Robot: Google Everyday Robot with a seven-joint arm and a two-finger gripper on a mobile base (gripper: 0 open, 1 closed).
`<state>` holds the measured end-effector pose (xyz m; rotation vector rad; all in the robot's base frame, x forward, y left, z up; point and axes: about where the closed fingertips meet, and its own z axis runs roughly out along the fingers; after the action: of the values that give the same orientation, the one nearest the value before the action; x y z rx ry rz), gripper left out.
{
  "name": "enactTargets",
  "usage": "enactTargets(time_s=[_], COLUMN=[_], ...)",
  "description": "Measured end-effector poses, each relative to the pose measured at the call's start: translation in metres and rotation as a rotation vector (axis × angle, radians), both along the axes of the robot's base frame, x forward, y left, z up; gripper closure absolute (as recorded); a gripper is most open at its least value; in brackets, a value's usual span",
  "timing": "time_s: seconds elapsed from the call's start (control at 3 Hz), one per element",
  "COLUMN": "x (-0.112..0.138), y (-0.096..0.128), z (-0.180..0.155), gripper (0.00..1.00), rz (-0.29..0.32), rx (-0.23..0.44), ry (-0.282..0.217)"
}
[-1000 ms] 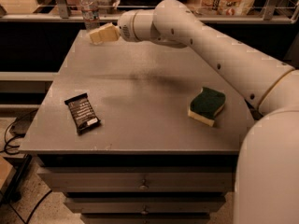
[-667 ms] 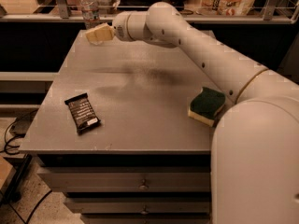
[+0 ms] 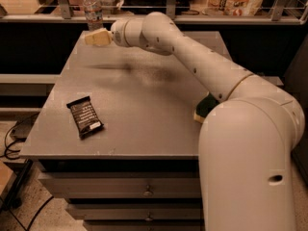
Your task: Pick water bottle
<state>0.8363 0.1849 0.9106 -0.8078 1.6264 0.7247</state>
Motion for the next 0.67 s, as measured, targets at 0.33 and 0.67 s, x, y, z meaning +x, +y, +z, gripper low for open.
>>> enactTargets(time_s=[0.33, 0.67], x=[0.012, 0.024], y=[0.011, 0.023], z=[-0.005, -0.008], gripper=[0.00, 0.00], rz=[-0.022, -0.047], rx=[0.025, 0.052], ry=[0.005, 0.008])
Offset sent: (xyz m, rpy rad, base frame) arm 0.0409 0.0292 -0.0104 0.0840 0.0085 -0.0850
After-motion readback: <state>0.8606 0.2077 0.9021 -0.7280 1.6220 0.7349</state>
